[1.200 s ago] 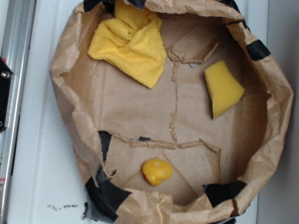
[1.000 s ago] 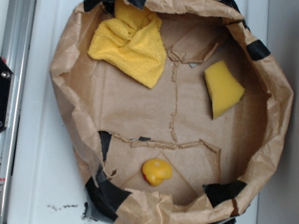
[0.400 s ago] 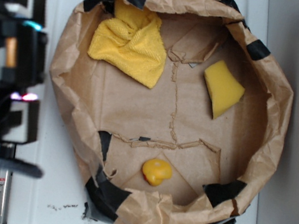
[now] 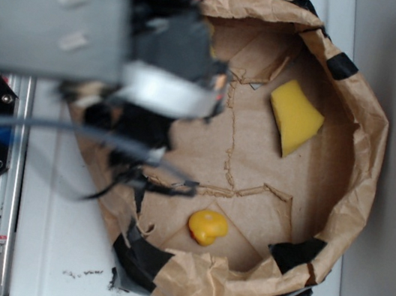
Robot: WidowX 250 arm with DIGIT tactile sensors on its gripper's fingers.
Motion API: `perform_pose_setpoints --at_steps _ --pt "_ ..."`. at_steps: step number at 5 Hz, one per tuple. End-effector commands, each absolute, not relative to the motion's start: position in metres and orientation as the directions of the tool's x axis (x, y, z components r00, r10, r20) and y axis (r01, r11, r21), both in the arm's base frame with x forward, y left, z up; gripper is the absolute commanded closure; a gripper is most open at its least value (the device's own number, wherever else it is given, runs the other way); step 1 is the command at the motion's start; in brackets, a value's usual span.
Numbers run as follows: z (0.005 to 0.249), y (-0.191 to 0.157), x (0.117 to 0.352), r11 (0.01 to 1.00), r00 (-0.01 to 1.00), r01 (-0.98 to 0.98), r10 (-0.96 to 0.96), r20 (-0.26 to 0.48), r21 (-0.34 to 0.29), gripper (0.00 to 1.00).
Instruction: Grab the yellow cloth.
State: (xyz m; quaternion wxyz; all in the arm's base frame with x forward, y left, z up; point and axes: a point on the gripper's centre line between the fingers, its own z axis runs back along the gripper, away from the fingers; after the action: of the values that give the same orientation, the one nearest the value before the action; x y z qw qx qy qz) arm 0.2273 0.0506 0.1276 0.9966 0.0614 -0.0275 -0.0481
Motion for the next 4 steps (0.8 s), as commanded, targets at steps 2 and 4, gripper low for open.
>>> perform_pose_setpoints --at_steps 2,4 --pt "0.073 0.046 0.265 0.977 0.997 0.072 -0.072 -0.006 0.200 0.00" --pt "0.021 -0.002 0.277 0.967 0.991 0.131 -0.131 -0.019 0.220 0.00"
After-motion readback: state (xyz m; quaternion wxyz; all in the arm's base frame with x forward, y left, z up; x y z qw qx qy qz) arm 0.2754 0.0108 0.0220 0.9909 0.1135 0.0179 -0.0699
